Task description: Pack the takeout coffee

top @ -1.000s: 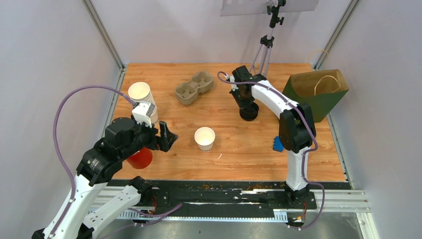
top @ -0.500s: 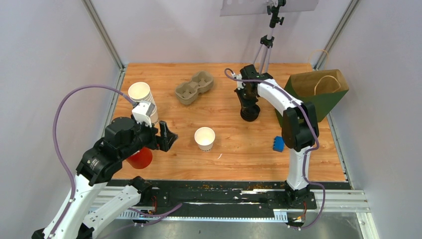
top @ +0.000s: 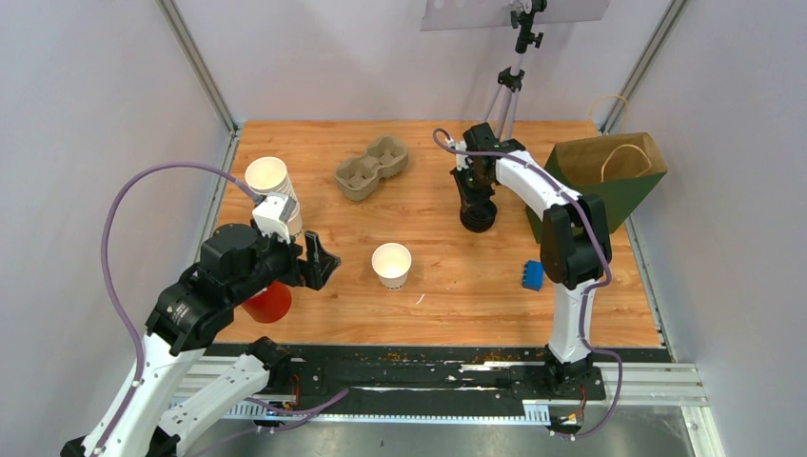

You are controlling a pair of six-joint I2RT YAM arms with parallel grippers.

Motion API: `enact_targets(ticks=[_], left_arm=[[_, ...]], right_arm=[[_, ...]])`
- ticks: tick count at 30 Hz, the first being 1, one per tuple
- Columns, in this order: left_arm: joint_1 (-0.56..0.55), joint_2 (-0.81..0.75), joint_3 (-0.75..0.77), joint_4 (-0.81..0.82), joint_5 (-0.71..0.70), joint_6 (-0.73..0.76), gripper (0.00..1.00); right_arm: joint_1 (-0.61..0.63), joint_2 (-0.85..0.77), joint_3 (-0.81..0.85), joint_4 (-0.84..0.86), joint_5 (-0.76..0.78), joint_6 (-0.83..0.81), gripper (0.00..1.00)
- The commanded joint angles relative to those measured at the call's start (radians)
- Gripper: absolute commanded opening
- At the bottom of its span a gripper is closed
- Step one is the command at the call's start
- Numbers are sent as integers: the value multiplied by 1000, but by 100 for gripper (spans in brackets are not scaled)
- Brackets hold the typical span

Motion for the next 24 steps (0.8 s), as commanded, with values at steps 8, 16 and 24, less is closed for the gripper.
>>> enact_targets(ticks=[8,16,24], left_arm=[[-2,7,31,24,17,-5,100],[-2,5,32,20,7,-6,100],[-1,29,50,35,-5,9,100]], right_arm=[[-9,-73,-2,28,-39,33,0],[-11,-87,31,-10,-20,46,0],[-11,-151,86,-60,-67,77,0]])
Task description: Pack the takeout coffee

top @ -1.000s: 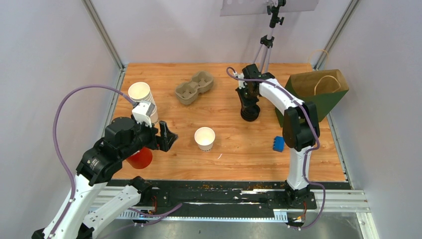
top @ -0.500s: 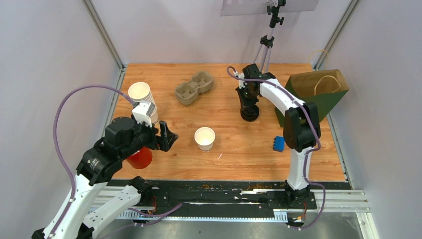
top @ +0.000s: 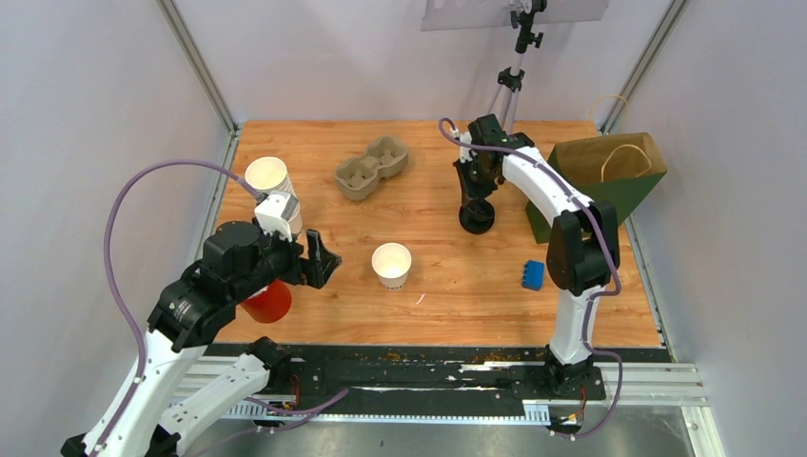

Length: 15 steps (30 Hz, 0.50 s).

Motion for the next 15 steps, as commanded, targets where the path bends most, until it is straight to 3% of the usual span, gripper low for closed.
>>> enact_targets(ticks=[1,8,15], left_arm=[[-1,22,50,43,-4,24,99],[-3,23,44,199,57,151,100],[-4,-2,-131,624,275,213,100]], right_arm=[[-3,-110,66,-23,-62,40,0],[7,-303,-40,93,-321,247,0],[48,-596,-327,513,-538,660,0]])
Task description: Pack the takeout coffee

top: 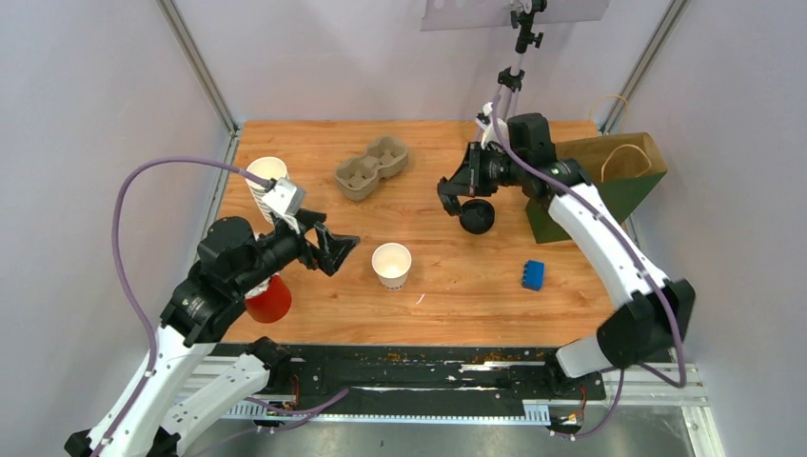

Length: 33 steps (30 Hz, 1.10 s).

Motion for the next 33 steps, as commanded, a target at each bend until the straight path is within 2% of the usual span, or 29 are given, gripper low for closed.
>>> enact_targets(ticks=[1,4,7,9,14,20,27,33], left_arm=[[-3,-31,-132,384,176,101,100],[-3,-59,-217,526,199,165,100],[-4,-54,-244,627,235,238,100],[-4,-39,-253,678,275,268,100],[-4,-20,-288,823,378,310,100],[-11,24,-298,887,492,336,100],[-38,98,-282,909,525,362,100],[-61,154,-267,917,475,381,100]], right_arm=[[40,-175,-128,329,-158,330,0],[62,-272,-212,477,-176,478,0],[97,-354,-301,641,-193,647,0],[136,-381,-336,711,-188,702,0],[223,-430,-360,742,-127,749,0],[259,-466,-398,741,-74,771,0],[273,-463,-415,770,-56,793,0],[279,-451,-412,775,-51,797,0]])
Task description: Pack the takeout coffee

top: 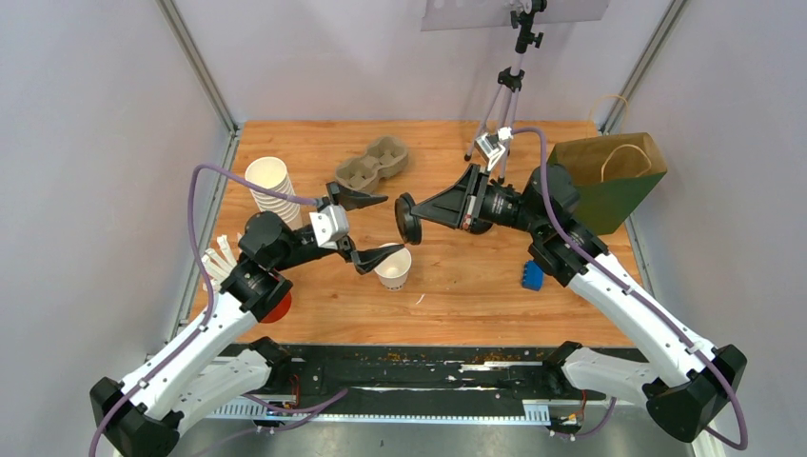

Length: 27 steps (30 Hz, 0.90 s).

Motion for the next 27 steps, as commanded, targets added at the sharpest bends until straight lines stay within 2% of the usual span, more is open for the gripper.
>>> enact_targets(ticks=[1,9,14,20,27], left_arm=[[-21,22,27,69,-29,37,100],[-47,59,15,120,-59,45,100],[-48,45,1,152,-7,45,100],[-48,26,-8,121,37,53,100],[-48,31,9,107,6,63,100]], right_arm=[[11,0,1,61,21,22,0],[11,-8,-7,63,23,20,0],[10,-2,-9,66,22,21,0],[10,-1,-9,67,20,17,0],[13,-11,-31,98,22,40,0]])
